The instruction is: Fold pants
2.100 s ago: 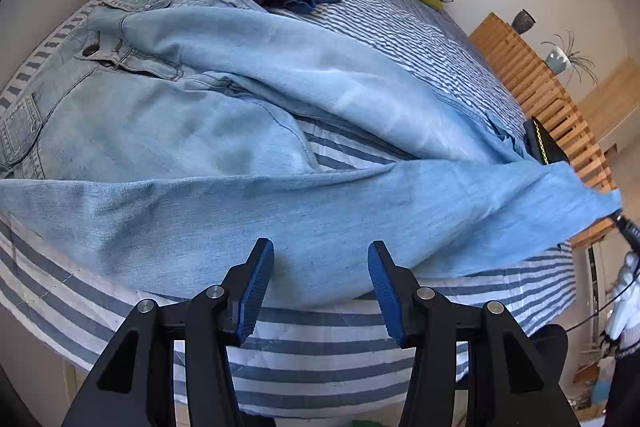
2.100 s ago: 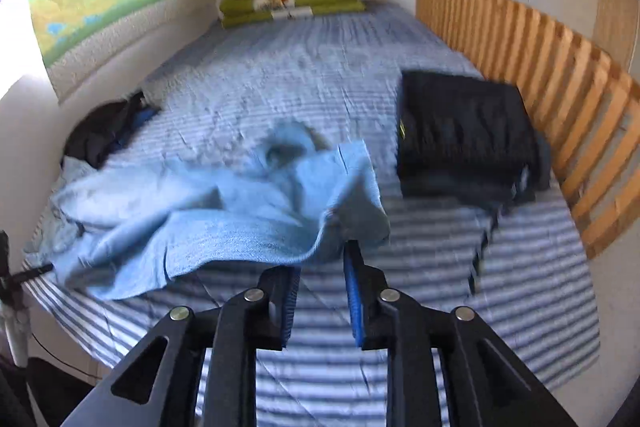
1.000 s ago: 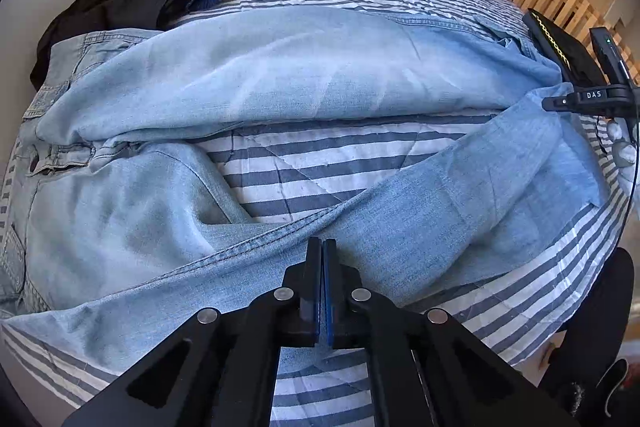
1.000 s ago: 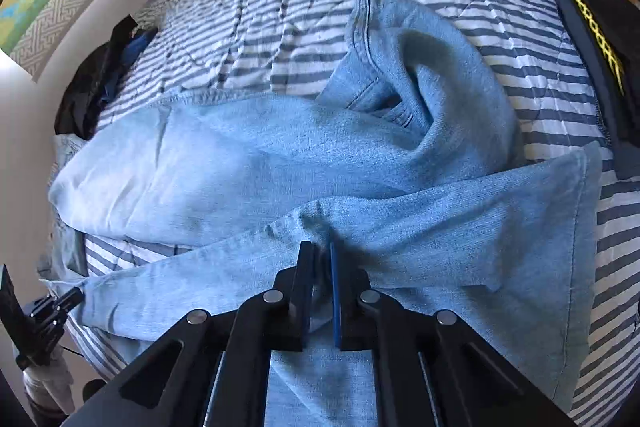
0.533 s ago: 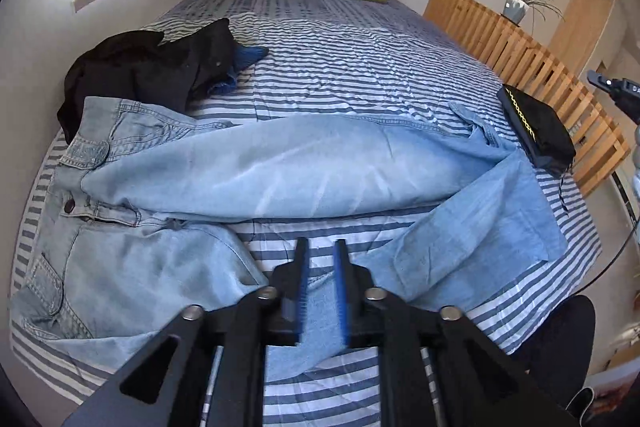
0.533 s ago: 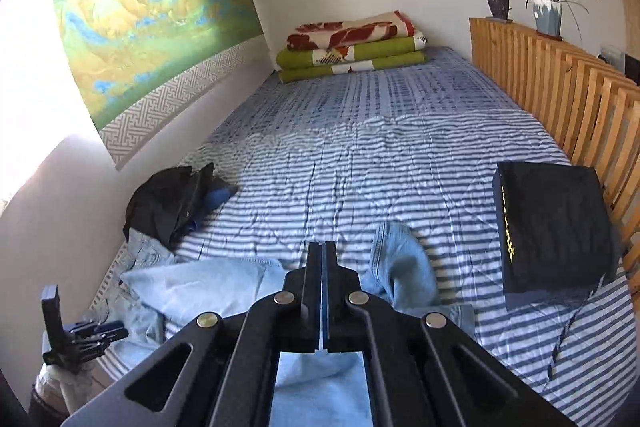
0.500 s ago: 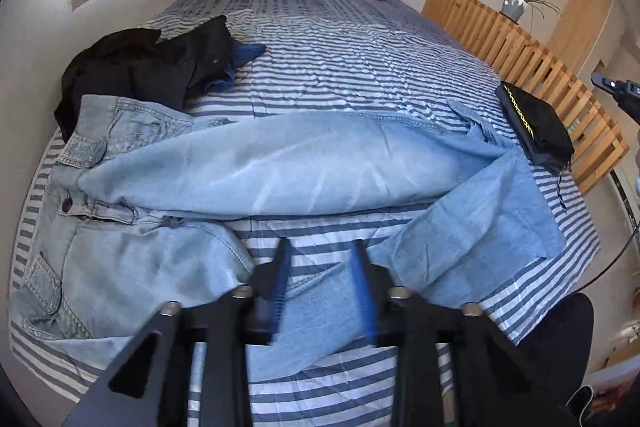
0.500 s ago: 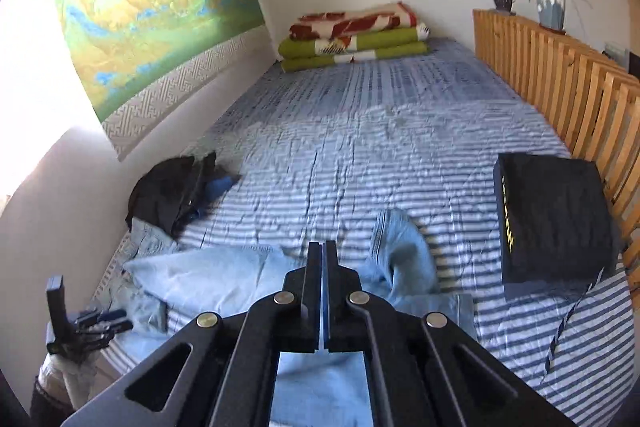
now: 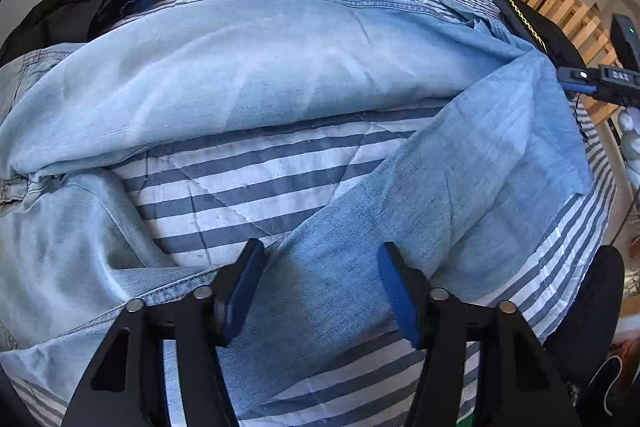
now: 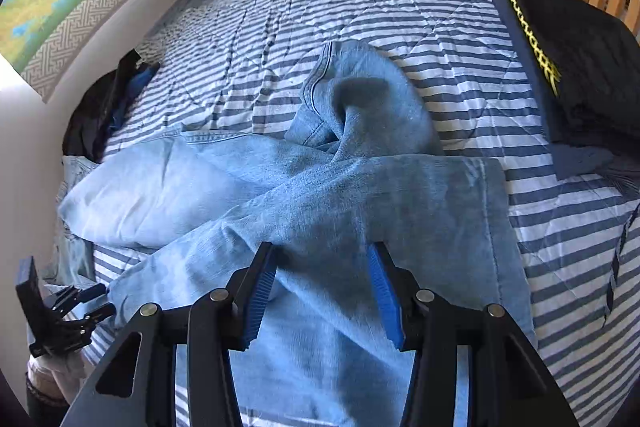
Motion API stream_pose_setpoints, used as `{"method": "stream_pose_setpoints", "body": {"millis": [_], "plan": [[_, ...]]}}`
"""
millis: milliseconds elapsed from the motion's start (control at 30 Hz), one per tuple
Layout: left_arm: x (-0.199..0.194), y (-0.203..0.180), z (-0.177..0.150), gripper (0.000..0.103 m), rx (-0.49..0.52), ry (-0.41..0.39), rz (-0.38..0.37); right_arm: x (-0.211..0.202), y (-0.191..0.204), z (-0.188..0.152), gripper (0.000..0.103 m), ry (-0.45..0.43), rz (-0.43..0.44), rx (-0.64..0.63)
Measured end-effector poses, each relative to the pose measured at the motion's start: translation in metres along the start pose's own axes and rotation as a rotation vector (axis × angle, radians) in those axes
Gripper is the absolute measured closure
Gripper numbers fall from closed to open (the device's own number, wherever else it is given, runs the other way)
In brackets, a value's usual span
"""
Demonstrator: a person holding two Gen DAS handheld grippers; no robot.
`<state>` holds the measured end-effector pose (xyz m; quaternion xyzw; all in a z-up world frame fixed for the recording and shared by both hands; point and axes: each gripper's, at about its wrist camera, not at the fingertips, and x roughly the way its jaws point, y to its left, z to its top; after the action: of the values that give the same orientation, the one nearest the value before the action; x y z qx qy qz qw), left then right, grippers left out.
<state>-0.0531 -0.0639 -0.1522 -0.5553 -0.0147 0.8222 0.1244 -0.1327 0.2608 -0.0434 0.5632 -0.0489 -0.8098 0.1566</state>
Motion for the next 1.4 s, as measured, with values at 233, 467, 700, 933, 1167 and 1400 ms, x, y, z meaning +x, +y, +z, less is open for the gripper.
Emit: {"method": "stream_pose_setpoints", "body": {"millis": [233,467,700,933,1167,1400], "plan": [[-0.024,-0.009,0.004,0.103,0.011,-0.055,0.019,-0.012,0.018,0.010,0.101,-0.047,-0.047,-0.039],[-0.128,0.011,0.030,0.103,-0.106,-0.301,-0.023,-0.172,0.047,0.009,0.101,-0.491,0.106,-0.126],[-0.171,-0.008,-0.010,0.103,-0.049,-0.298,-0.071,-0.150,0.009,-0.110,0.087,-0.285,0.053,-0.163],[-0.104,-0.037,-0.047,0.093,-0.032,-0.139,-0.073,-0.113,-0.079,-0.151,0.085,-0.147,-0.007,0.062],[-0.032,-0.056,-0.053,0.088,-0.055,-0.052,-0.084,-0.089,-0.023,-0.118,0.062,-0.124,0.088,-0.026],[-0.004,-0.044,-0.075,0.084,-0.201,-0.067,-0.165,-0.029,0.088,-0.161,0.060,0.007,0.110,-0.369]]}}
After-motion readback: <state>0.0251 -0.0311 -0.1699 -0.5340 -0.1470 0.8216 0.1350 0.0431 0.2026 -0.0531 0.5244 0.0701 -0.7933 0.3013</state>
